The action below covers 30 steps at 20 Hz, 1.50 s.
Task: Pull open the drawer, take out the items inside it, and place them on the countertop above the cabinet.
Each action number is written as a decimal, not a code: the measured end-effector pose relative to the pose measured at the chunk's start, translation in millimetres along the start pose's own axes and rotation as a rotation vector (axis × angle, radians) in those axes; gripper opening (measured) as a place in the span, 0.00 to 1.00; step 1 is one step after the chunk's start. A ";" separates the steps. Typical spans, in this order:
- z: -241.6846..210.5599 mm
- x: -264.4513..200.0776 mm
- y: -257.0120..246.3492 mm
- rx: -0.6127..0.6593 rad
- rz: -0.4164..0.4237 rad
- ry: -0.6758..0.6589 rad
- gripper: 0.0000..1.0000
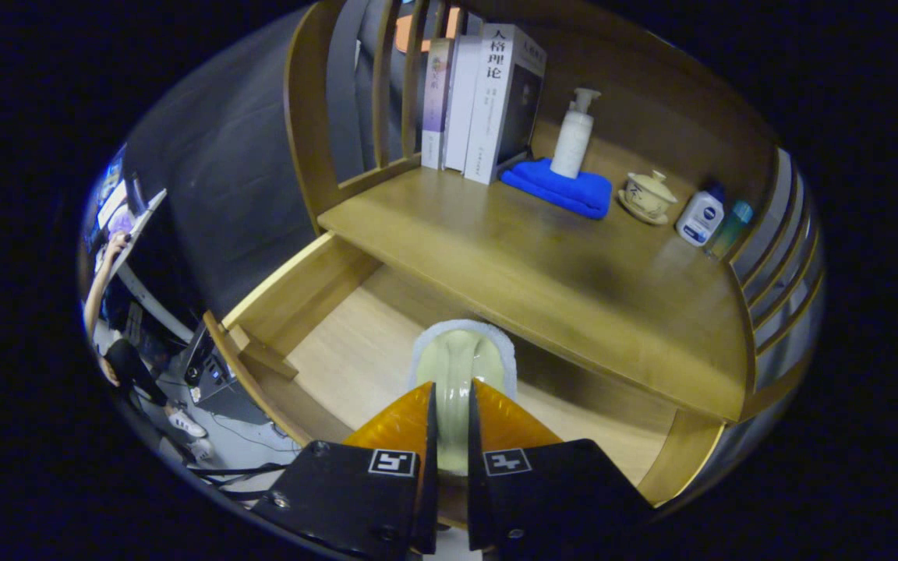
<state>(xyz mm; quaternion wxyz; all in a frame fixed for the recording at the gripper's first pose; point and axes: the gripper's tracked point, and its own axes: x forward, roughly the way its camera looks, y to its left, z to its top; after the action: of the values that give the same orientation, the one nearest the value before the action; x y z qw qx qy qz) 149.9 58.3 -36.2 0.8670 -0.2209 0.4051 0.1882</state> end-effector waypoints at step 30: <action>108.1 14.3 -110.8 0.456 -0.058 -0.139 0.18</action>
<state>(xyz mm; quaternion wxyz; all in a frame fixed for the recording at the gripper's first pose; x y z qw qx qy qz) 281.4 26.2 40.2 0.9253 -0.0175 0.3700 0.0816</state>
